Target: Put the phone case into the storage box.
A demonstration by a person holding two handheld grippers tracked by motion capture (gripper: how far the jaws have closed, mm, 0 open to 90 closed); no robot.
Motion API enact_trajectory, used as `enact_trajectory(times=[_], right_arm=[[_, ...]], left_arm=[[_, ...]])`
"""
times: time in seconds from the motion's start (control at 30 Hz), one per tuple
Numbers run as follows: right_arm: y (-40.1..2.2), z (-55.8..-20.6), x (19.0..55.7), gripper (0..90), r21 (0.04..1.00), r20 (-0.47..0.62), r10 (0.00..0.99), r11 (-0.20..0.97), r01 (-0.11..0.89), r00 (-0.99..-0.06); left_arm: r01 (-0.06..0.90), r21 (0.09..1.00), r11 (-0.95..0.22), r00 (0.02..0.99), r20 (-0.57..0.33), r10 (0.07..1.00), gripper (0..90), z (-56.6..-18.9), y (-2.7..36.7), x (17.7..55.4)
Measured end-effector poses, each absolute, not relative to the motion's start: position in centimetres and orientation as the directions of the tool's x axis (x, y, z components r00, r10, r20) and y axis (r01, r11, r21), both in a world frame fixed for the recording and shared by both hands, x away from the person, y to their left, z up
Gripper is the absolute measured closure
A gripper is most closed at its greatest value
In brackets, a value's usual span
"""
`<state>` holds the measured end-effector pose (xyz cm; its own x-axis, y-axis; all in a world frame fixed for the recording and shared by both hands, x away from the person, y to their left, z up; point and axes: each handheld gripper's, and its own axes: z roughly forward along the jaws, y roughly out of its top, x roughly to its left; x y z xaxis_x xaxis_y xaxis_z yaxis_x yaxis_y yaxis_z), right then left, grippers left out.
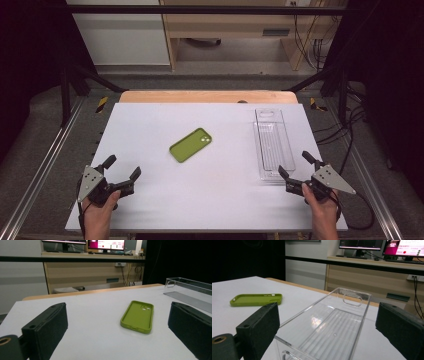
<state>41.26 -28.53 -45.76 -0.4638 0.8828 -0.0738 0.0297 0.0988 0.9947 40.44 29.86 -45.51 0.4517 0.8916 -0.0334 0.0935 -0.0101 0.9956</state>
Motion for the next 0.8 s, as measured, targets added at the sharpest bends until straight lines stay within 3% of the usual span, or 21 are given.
enact_trajectory(times=[0.3, 0.8], right_arm=[[-29.4, -45.9, 40.8, 5.2, 0.996, -0.053, 0.900, 0.080, 0.043, -0.432], [-29.4, -45.8, 40.6, 4.1, 0.995, -0.071, 0.902, 0.094, 0.034, -0.427]], left_arm=[[0.166, 0.981, -0.096, 0.451, 0.011, 0.892, 3.4, -45.6, 28.8, 40.6], [0.266, 0.926, -0.266, 0.615, 0.049, 0.787, 6.6, -44.4, 22.6, 44.7]])
